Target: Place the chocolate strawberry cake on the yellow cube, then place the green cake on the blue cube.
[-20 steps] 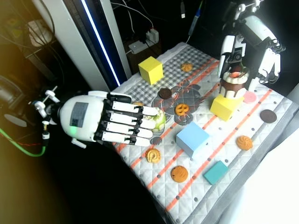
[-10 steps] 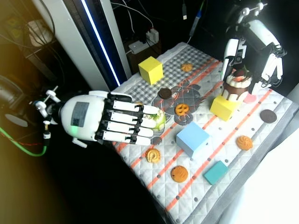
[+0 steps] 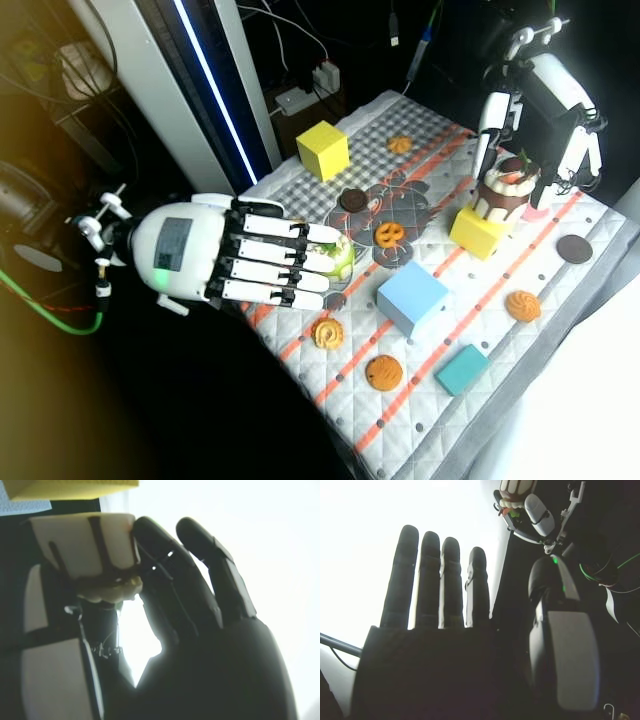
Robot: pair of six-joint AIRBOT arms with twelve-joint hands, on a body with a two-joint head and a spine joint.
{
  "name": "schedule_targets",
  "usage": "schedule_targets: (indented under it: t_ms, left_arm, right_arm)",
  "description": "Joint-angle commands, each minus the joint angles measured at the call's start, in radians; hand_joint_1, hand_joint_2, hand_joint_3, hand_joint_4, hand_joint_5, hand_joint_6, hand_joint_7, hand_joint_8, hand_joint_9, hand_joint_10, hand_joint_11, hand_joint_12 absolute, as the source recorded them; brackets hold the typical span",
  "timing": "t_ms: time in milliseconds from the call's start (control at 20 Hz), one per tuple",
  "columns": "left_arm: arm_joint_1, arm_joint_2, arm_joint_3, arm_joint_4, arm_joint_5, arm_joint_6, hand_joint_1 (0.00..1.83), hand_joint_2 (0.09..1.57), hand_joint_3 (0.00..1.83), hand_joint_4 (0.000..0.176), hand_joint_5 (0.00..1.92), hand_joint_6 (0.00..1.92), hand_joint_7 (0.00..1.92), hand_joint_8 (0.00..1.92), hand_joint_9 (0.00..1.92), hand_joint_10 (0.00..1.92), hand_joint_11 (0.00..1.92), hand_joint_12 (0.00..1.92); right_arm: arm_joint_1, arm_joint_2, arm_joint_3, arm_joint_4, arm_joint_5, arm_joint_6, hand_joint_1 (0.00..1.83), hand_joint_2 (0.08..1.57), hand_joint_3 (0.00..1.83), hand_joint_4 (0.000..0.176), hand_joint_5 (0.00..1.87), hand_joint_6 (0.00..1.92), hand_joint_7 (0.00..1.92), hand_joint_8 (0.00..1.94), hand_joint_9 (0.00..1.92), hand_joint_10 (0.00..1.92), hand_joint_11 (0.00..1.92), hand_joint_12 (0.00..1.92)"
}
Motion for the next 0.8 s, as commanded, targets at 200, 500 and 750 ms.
schedule_targets:
  t_ms: [200, 500, 750]
  left_arm:
    - [0.011, 0.003, 0.004, -0.013, -0.118, -0.012, 0.92, 0.89, 0.0, 0.088, 0.66, 0.0, 0.92, 0.0, 0.84, 0.08, 0.09, 1.4]
    - [0.014, 0.01, -0.007, -0.011, -0.127, -0.011, 0.82, 0.86, 0.0, 0.096, 0.48, 0.0, 0.74, 0.0, 0.81, 0.04, 0.15, 1.38]
    - [0.019, 0.023, -0.026, -0.002, -0.142, -0.011, 0.79, 0.82, 0.0, 0.138, 0.33, 0.0, 0.58, 0.0, 0.66, 0.01, 0.02, 1.35]
  right_arm:
    - [0.002, -0.002, 0.005, 0.021, 0.138, 0.013, 0.48, 1.18, 0.0, 0.097, 0.39, 0.0, 0.39, 0.0, 0.39, 0.01, 0.34, 0.17]
    - [0.0, -0.002, 0.005, 0.028, 0.149, 0.016, 0.55, 1.17, 0.0, 0.086, 0.4, 0.0, 0.39, 0.0, 0.37, 0.0, 0.31, 0.14]
    - [-0.001, -0.002, 0.005, 0.028, 0.149, 0.019, 0.56, 1.19, 0.0, 0.074, 0.4, 0.0, 0.38, 0.0, 0.37, 0.0, 0.33, 0.13]
